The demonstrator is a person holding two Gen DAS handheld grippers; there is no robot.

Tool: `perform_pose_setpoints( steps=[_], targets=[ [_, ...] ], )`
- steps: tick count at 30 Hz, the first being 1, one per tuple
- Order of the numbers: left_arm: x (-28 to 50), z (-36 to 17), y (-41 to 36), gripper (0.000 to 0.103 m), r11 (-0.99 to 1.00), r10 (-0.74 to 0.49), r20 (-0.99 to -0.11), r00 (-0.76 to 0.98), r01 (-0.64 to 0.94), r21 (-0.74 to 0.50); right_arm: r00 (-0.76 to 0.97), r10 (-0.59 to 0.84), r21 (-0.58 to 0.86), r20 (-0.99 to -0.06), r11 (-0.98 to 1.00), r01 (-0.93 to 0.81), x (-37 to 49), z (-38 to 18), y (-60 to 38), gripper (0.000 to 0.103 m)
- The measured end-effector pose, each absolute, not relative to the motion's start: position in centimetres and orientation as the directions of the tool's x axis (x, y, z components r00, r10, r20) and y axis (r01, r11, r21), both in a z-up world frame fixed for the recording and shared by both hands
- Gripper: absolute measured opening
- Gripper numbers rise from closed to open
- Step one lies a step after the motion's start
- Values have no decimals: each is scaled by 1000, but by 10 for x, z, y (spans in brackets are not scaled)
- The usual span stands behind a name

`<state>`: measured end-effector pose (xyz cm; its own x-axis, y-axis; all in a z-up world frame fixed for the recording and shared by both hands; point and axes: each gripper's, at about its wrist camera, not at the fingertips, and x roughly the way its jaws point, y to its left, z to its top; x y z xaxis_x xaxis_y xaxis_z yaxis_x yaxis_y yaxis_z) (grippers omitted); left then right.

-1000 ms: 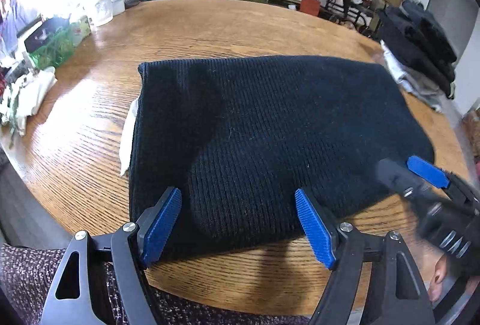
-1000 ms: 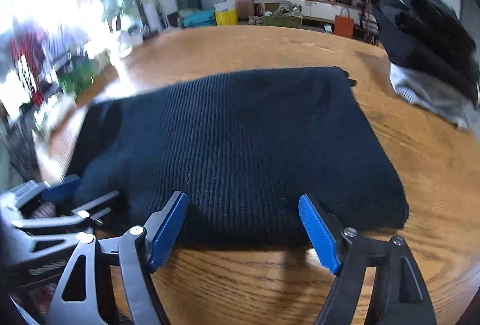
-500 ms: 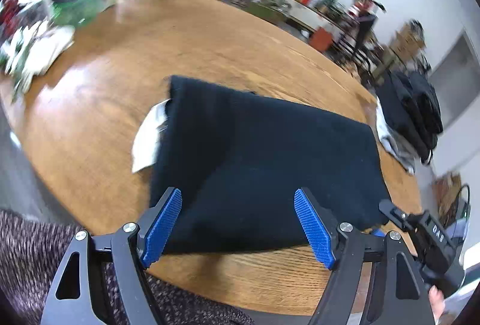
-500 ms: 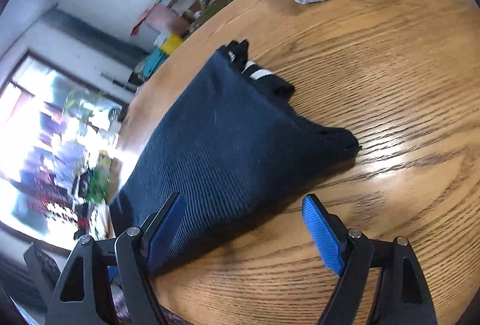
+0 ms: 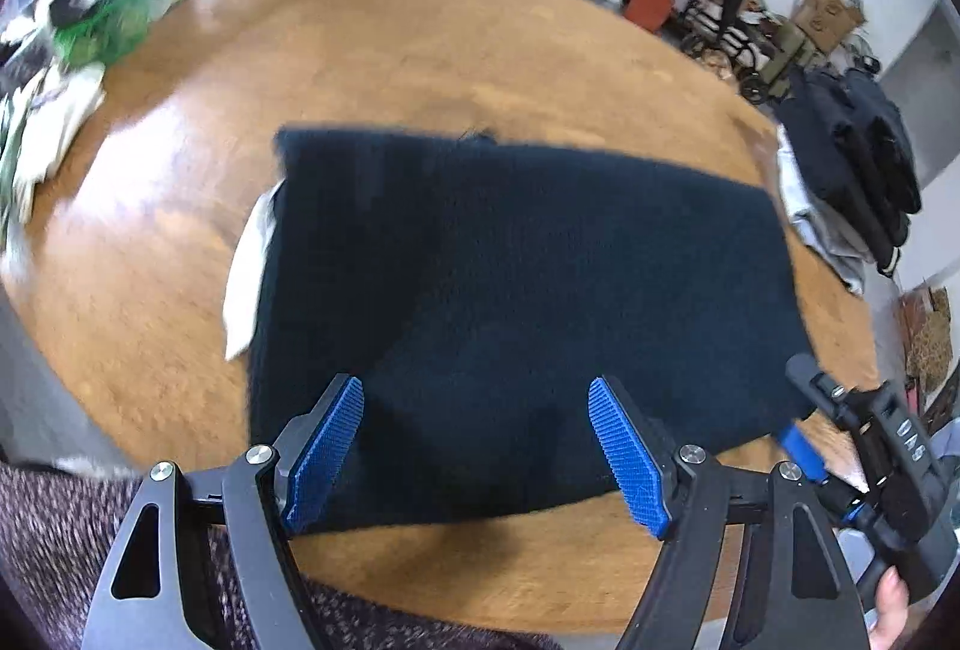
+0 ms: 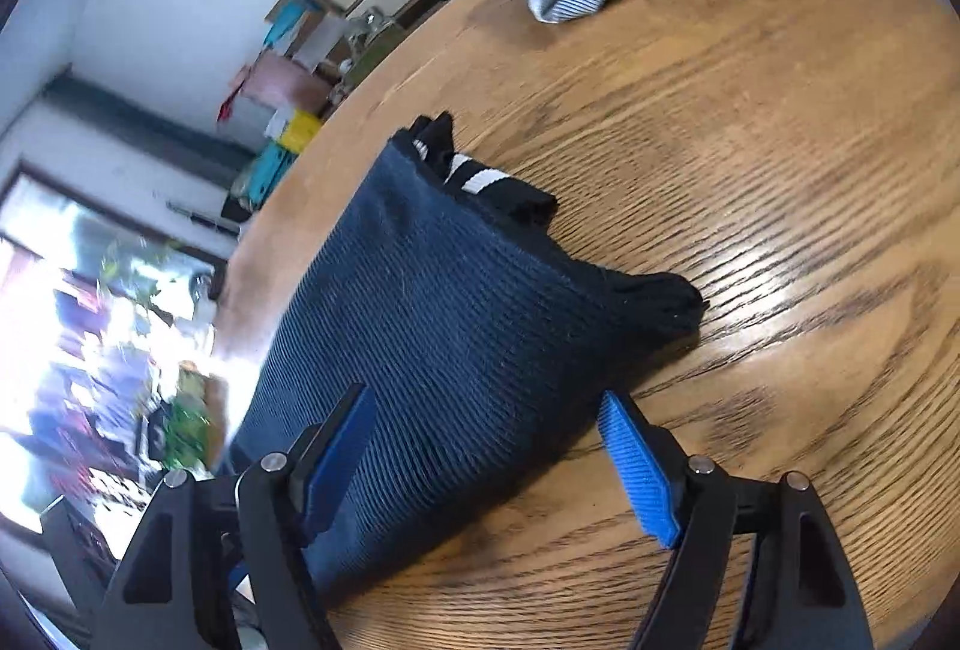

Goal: Fold clothes

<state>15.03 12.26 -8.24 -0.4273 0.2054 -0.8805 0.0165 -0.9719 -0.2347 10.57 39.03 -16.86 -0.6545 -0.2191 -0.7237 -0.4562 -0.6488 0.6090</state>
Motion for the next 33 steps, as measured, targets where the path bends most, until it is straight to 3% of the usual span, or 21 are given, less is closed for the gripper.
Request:
perform_pose_setpoints(
  steps=[3,12,19,26,30,32,33],
  targets=[
    [165,-86,110,78,-968,198,-872,-448,47,-245,-663,-219,618,-716,-640,-456,107,-170,393,80],
    [181,-80,97,78,-950,237,-846,-478,69,-306,-695,-245,686,-676,-554,-471,114,-182,412,38],
    [134,-63,134,78,-912,398,-855,-332,-46,-407,-682,-225,654,-696,-589,-474,118,-176,407,23],
    [77,-50,229,78,-895,406,-902,-147,-264,-360,-723,-199,641,-661,-651,-407,130,-147,383,23],
    [78,-51,261,78,-875,404,-906,-127,-342,-342,-691,-181,622,-700,-629,-465,142,-153,391,22],
    [88,-50,262,78,-874,399,-900,-176,-371,-315,-692,-187,641,-698,-594,-486,147,-161,404,25],
    [94,-49,262,78,-873,396,-895,-203,-385,-299,-694,-194,655,-693,-573,-493,150,-164,411,32]
  ],
)
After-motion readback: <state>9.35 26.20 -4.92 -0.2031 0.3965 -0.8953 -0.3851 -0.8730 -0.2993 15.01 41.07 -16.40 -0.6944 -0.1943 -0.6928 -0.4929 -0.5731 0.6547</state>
